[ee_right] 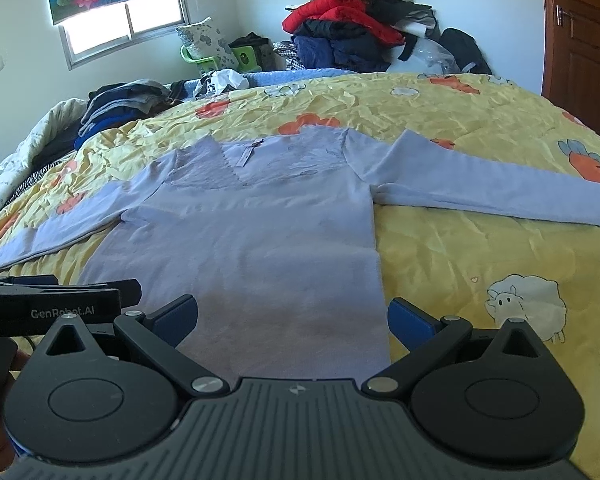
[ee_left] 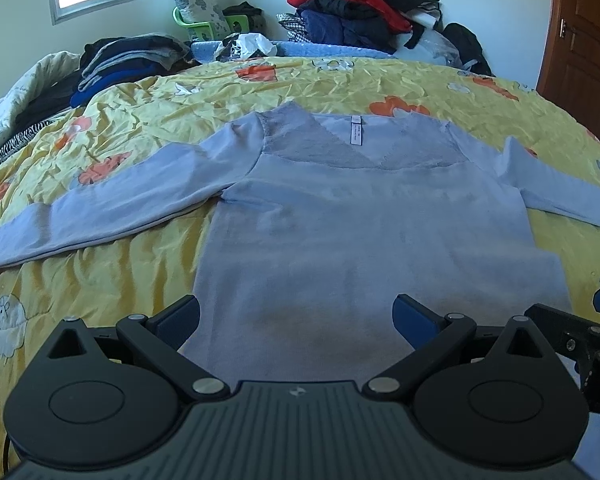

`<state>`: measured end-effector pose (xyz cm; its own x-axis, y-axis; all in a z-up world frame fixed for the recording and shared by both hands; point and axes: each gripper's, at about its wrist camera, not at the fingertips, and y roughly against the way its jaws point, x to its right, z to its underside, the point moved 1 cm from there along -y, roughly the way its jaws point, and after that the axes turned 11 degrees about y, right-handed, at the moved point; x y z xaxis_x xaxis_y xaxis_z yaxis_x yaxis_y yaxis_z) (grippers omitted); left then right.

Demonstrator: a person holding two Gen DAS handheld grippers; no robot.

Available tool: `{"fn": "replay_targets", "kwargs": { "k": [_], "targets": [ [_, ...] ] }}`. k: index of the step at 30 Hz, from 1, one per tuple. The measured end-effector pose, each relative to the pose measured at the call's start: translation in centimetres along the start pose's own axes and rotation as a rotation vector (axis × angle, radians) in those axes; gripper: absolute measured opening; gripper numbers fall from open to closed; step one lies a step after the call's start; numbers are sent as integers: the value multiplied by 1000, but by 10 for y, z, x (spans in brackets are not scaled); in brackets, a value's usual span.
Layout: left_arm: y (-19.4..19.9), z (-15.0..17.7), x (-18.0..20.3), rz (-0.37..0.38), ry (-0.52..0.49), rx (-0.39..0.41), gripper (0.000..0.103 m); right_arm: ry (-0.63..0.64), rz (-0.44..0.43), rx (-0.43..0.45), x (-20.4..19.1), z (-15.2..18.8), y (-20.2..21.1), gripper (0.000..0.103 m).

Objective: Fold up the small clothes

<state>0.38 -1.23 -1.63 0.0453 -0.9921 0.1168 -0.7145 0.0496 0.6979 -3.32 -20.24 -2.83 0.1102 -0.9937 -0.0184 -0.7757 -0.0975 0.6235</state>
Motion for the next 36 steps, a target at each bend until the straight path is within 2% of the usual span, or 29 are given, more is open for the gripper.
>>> {"fn": "replay_targets", "kwargs": {
  "k": [9,12,14,16,21,26,30,36],
  "targets": [
    [-2,-6,18,26,-21,11,103,-13,-2,51,14,1,0,102],
    [2,-9,24,93,-11,33,103,-38,7,89,32,2,-1,102],
    [5,-9,28,154,-10,52,103,-62,14,113,51,5,-2,102],
    [5,-8,35,179,-10,64,103,-97,49,123,71,6,-3,102],
    [-6,-9,54,195,-42,-4,103,-203,177,144,130,13,-7,102],
    [-10,-8,64,213,-64,10,103,-318,291,153,193,28,-10,98],
    [-13,-9,63,238,-32,14,103,-432,322,173,242,45,-13,93],
    [-21,-19,57,194,36,-3,103,-587,326,279,298,51,-23,85]
  ]
}}
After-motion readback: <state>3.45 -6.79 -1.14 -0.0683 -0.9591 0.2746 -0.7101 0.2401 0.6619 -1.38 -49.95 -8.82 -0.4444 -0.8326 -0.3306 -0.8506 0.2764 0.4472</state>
